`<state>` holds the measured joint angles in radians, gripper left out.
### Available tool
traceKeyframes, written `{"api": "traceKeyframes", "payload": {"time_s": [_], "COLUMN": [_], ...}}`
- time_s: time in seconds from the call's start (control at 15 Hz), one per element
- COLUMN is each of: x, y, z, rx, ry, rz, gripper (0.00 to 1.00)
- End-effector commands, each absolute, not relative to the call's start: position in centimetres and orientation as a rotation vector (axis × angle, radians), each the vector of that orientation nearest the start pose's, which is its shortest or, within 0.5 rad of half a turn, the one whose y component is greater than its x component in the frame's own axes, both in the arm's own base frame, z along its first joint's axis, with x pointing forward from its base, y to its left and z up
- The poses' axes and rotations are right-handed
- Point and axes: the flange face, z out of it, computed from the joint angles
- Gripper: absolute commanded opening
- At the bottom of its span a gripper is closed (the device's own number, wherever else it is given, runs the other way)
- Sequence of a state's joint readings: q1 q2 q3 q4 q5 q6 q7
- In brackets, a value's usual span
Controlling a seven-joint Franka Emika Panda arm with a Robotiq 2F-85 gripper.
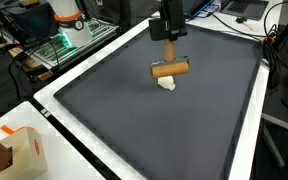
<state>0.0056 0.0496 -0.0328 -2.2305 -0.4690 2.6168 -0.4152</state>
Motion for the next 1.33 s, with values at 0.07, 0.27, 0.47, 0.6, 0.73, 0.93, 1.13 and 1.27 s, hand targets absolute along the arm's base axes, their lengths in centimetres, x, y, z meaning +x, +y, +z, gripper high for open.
{"api": "traceKeyframes", "payload": {"time_s": [0.07, 0.27, 0.47, 0.6, 0.73, 0.93, 1.13, 1.27], "x": [52.9, 51.4, 52.7, 52.3, 52.2, 53.0, 53.4, 53.7], "y": [-1.6, -2.6, -2.2, -2.3, -2.3, -5.6, -9.7, -12.3], "z": [42.5, 44.4, 44.0, 44.2, 44.0, 42.9, 41.7, 40.9], "rx": [-3.24, -3.182, -3.197, -3.195, -3.194, -3.159, -3.108, -3.063], "ry": [-1.032, -0.815, -0.841, -0.828, -0.827, -0.649, -0.406, -0.275], "rz": [-0.464, -0.54, -0.534, -0.539, -0.531, -0.459, -0.393, -0.356], "gripper": [0.23, 0.23, 0.48, 0.48, 0.48, 0.23, 0.23, 0.23]}}
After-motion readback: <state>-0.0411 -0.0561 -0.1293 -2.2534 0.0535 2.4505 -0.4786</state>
